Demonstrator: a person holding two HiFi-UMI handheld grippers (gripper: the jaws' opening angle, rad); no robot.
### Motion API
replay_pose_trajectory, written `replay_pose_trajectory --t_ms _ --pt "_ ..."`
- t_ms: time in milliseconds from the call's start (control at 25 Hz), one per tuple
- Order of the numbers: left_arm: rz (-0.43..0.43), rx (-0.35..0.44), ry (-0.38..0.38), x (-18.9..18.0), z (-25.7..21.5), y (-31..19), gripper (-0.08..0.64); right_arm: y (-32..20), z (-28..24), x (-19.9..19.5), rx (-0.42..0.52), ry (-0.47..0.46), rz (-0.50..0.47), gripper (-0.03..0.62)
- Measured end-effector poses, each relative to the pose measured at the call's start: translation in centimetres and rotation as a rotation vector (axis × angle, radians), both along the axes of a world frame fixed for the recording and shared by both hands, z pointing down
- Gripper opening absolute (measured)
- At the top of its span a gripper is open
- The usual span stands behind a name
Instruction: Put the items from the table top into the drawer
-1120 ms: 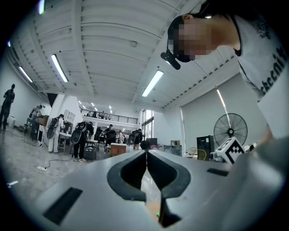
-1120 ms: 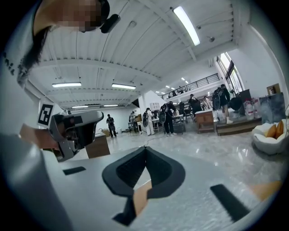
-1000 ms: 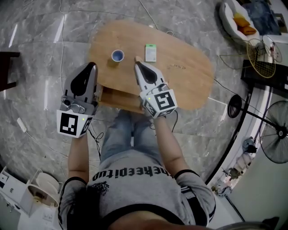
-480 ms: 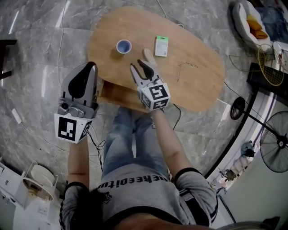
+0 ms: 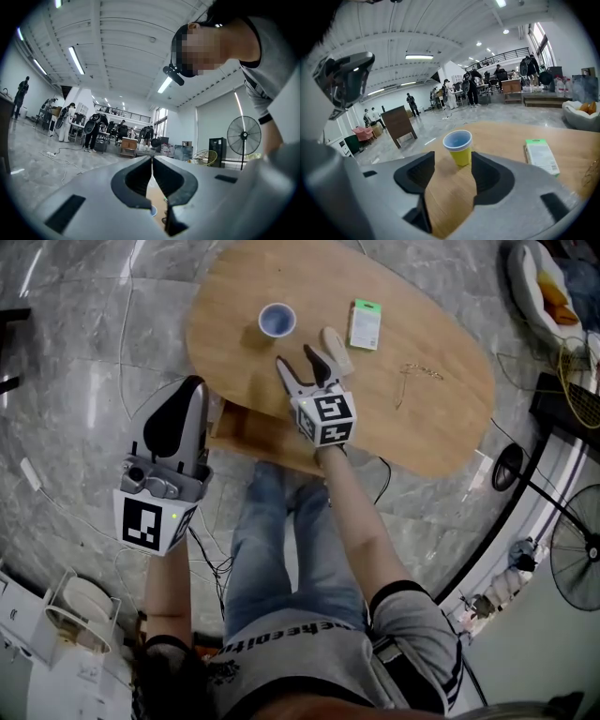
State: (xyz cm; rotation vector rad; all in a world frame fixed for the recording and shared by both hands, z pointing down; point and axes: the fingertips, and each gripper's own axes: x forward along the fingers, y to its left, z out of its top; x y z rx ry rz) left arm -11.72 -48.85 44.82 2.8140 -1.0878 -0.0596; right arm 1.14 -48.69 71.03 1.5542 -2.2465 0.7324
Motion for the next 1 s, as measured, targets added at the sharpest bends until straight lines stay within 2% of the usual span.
replay_pose_trajectory --t_ms 360,560,680,760,800,1000 --pt "-0.002 -0.017 0.020 -1.4 3.8 0.1 0.012 -2.7 5.4 -1.0 -0.022 0.086 -0.045 0.302" --pt "-0.007 -0.027 0.024 -1.7 4.8 0.6 0.012 -4.6 6.2 -1.5 -0.009 0.119 -0.061 0.313" --pt "-0.011 -0.035 0.016 -2.2 5.5 0.8 0.012 -6.2 6.1 -2.1 0.010 0.139 -0.077 0.313" --pt "-0.013 -0.040 0.006 -2.5 5.9 1.3 0.012 -6.8 5.8 -2.1 0.021 0.150 -0.073 0.290" --pt "-0.015 -0.042 0.002 -2.7 6.0 1.5 0.012 -6.9 5.7 -2.0 0.025 0.155 -0.070 0.265" --pt "-0.045 -0.033 -0.009 -3.6 5.8 2.1 0.012 -6.0 4.9 -1.6 0.038 0.166 -0.069 0.259"
